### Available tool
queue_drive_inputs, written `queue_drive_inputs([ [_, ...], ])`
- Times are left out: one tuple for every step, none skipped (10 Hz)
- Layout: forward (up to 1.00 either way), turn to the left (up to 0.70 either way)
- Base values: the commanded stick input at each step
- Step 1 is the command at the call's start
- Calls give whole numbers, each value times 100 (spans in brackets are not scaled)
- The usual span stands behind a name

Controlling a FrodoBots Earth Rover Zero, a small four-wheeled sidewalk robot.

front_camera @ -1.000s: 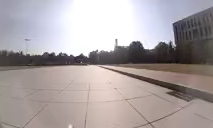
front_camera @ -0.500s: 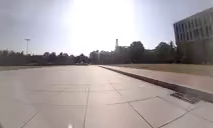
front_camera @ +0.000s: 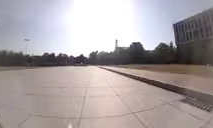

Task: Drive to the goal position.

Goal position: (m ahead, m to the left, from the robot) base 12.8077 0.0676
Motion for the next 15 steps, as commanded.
queue_drive_inputs([
  [100,0],
  [100,0],
  [100,0],
  [100,0],
  [100,0],
  [100,0],
  [100,0],
  [100,0],
  [100,0],
  [100,0],
  [100,0],
  [100,0],
  [100,0],
  [100,0],
  [100,0],
])
